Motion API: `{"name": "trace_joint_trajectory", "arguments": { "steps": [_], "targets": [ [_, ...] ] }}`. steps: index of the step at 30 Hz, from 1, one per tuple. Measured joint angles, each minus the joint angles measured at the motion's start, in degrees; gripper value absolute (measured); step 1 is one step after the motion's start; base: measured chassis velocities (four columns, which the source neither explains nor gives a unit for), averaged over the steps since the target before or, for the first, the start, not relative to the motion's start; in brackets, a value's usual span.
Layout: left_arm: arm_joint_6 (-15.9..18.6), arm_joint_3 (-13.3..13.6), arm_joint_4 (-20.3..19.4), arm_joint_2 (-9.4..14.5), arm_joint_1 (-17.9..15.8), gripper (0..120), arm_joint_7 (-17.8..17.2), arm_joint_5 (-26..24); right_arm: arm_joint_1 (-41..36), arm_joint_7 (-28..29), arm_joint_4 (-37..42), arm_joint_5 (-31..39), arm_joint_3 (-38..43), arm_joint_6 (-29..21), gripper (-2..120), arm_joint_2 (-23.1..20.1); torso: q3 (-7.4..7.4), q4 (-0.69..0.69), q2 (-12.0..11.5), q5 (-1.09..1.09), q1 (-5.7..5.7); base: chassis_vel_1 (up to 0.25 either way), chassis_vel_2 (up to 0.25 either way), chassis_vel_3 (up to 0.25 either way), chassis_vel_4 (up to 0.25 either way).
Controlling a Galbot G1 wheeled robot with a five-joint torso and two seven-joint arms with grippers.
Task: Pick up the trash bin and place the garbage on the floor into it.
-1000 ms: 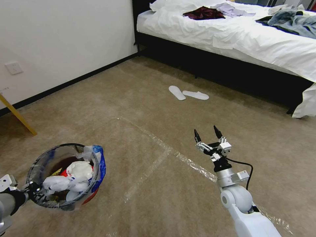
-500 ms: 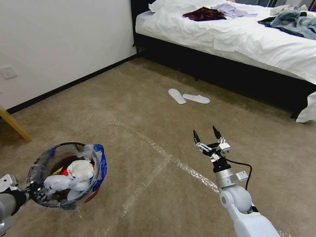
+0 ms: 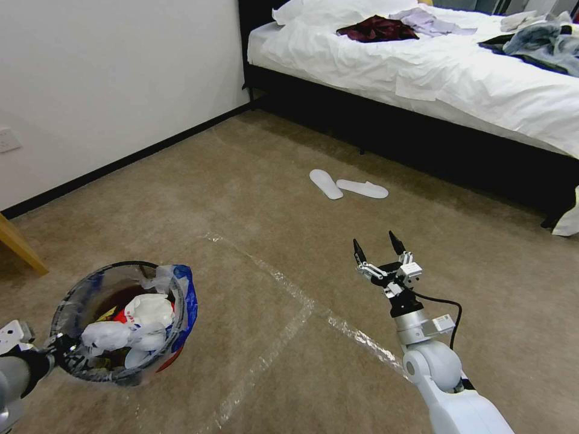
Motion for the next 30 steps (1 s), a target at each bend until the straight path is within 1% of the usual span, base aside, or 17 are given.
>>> {"name": "trace_joint_trajectory", "arguments": {
  "steps": [12,18,30],
  "targets": [
    [-0.1,-0.1,-0.1,-0.1,0.0,0,0.0,-0.1,0.7,0.1,-0.1,-0.1,-0.7,0.2,100,0.0,0.0,0.0,0.0,0.0,0.0,-0.11,0.121,0.12,-0.121],
    [-0.3,0.4,0.2,0.2,-0.7,0,-0.1,0.0,1.6,0.1,-0.8,-0.2,-1.2,0.3,100,-0.1,0.0,0.0,0.0,0.0,-0.01,-0.108,0.115,0.113,-0.115],
    [-0.3,0.5,0.4,0.1,-0.9,0,-0.1,0.1,2.4,0.1,-1.8,-0.3,-1.9,0.5,100,0.2,0.0,0.0,0.0,0.0,0.0,-0.12,0.113,0.124,-0.112]
  ]
}}
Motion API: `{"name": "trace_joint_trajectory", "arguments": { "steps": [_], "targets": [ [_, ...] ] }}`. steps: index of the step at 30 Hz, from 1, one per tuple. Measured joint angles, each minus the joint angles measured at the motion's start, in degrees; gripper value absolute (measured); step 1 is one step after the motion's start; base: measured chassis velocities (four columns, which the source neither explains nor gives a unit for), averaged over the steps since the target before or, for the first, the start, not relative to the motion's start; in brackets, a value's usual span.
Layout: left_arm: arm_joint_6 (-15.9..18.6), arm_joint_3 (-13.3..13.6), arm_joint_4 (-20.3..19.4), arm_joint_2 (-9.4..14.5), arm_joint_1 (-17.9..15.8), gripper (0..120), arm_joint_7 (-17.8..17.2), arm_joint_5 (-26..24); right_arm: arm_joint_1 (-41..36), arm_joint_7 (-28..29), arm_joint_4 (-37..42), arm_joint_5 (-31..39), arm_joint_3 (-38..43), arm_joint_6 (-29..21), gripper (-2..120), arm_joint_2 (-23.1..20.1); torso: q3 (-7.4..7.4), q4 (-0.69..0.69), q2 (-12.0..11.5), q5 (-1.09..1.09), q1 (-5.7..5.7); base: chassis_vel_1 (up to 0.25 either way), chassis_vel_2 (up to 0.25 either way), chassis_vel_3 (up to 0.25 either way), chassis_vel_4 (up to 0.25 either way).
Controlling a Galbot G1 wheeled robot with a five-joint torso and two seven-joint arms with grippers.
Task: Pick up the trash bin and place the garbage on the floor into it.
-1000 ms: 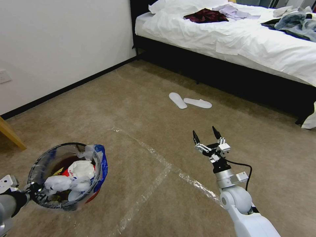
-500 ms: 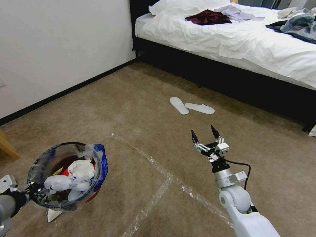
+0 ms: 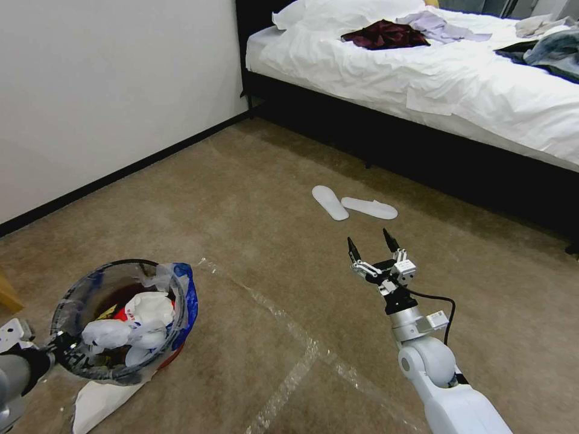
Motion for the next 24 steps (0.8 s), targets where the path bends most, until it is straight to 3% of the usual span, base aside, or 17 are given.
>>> {"name": "trace_joint_trajectory", "arguments": {
  "steps": [24],
  "targets": [
    [-0.1,0.3,0.6,0.2,-0.5,0,0.2,0.0,0.6,0.0,-1.0,-0.5,-0.4,0.3,100,0.1,0.0,-0.01,0.0,-0.01,0.0,-0.126,0.123,0.122,-0.122]
  ]
}}
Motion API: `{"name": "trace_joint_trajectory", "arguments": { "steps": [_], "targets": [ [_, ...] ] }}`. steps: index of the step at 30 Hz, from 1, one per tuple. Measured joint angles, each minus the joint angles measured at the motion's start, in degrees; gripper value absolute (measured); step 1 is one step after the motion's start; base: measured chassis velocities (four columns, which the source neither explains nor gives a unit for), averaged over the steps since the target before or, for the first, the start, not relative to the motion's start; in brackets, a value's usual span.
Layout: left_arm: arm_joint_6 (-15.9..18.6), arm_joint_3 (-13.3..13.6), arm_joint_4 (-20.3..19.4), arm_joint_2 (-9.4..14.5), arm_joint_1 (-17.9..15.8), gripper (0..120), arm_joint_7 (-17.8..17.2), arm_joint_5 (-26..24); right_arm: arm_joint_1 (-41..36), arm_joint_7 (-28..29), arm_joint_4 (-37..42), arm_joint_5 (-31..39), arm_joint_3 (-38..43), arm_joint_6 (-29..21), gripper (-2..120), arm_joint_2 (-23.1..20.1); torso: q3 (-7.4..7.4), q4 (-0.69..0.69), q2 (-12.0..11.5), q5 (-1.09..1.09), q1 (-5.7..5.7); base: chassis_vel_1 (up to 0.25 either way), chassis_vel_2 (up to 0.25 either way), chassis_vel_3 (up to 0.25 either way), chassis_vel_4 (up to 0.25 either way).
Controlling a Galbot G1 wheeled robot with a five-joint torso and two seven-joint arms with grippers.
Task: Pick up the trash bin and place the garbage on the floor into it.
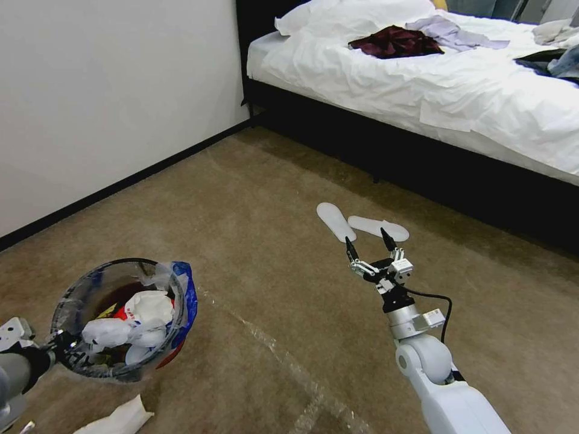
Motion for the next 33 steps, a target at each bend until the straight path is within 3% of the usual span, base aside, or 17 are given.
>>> {"name": "trace_joint_trajectory", "arguments": {
  "steps": [33],
  "targets": [
    [-0.2,0.4,0.1,0.0,-0.3,0,0.1,0.5,0.9,1.3,-2.6,-2.1,-0.5,3.0,100,1.9,0.01,0.01,0.0,0.0,0.0,-0.119,0.124,0.121,-0.121]
  ]
}}
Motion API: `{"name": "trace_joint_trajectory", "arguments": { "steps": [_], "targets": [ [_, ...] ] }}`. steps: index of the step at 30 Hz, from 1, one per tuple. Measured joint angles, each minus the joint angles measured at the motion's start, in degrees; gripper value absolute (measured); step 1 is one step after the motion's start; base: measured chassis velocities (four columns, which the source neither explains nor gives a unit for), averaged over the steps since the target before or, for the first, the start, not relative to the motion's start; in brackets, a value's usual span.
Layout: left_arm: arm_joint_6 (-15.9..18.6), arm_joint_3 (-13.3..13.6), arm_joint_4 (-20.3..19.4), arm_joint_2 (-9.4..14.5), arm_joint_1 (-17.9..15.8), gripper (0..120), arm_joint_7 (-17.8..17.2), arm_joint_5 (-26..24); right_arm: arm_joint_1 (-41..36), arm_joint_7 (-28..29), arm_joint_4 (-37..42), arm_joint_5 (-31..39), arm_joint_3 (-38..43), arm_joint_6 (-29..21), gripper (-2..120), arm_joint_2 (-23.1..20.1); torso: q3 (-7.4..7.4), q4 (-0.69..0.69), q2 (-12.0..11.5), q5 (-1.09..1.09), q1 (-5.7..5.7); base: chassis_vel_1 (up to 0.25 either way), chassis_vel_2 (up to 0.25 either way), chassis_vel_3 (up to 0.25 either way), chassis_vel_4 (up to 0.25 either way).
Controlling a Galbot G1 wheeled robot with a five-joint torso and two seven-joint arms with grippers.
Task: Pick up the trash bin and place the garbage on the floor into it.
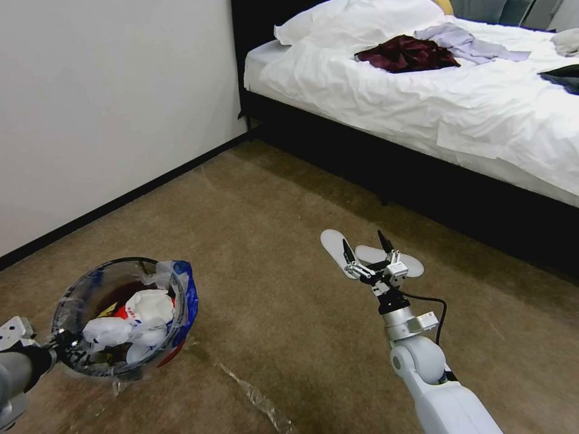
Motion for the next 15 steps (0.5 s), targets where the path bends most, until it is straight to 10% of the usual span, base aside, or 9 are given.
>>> {"name": "trace_joint_trajectory", "arguments": {
  "steps": [15],
  "targets": [
    [-0.2,-0.2,0.1,0.3,-0.5,0,0.0,-0.3,1.3,0.0,-0.3,1.0,0.4,0.0,100,-0.2,-0.01,0.0,0.0,0.0,-0.01,-0.01,0.003,0.007,-0.008]
  ]
}}
